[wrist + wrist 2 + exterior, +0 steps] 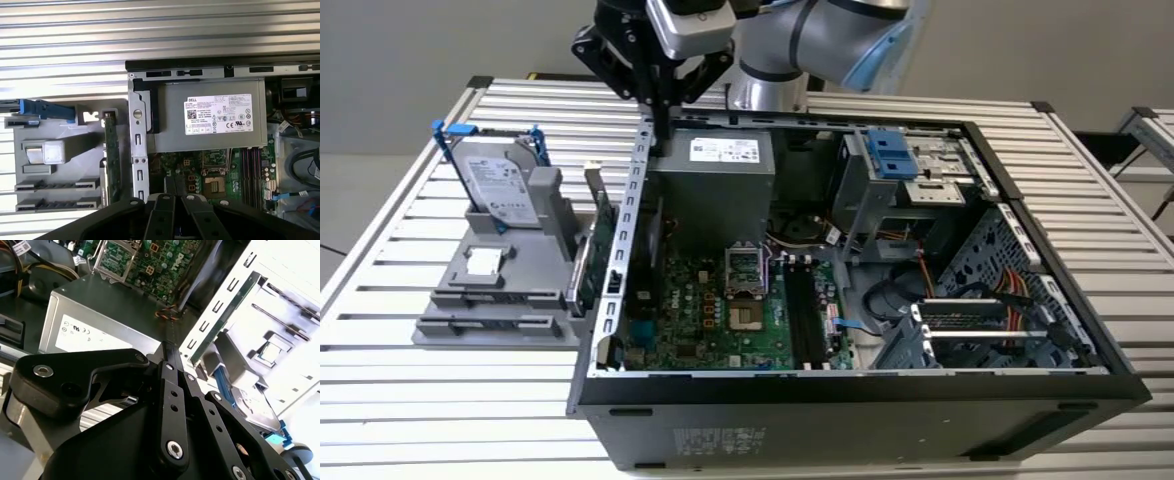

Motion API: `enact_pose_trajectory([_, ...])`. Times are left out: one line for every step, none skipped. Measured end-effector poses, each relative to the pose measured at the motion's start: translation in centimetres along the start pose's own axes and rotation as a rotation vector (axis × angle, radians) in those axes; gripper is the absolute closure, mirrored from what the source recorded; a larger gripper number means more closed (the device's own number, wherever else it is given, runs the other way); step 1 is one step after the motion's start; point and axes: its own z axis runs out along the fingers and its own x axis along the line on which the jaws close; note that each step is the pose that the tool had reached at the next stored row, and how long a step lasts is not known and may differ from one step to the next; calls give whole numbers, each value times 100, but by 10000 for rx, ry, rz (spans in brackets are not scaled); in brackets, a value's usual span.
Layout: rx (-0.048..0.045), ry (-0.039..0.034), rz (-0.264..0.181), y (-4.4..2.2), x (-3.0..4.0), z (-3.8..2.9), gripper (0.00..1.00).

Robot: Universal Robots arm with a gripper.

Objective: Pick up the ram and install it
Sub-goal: 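Reach for the ram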

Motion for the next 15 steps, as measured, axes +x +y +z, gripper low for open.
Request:
enact_pose_trajectory([0, 0, 0, -1, 9, 0, 100])
enact_pose_trajectory([0, 0, 1, -1, 18, 0, 100])
enact_pose_trajectory([0, 1, 1, -2, 27, -1, 100])
enact_pose_trajectory([0, 0, 1, -2, 37, -1, 100])
enact_pose_trajectory([0, 1, 0, -3, 46, -1, 100])
enact_pose_trajectory([0, 0, 1, -4, 55, -1, 100])
enact_pose_trajectory([0, 0, 0, -4, 63, -2, 100])
enact_pose_trajectory([0, 0, 0, -5, 72, -1, 100])
enact_pose_trajectory([-1, 0, 1, -5, 81, -2, 100])
enact_pose_trajectory([0, 0, 0, -6, 89, -2, 100])
enact_pose_trajectory([0, 0, 1, -7, 98, -2, 100])
enact_pose_trajectory([0, 0, 1, -7, 106, -3, 100])
enact_pose_trajectory([0, 0, 1, -8, 114, -3, 100])
enact_pose_trajectory([-1, 0, 0, -8, 121, -3, 100])
enact_pose_trajectory([-1, 0, 0, -9, 129, -2, 100])
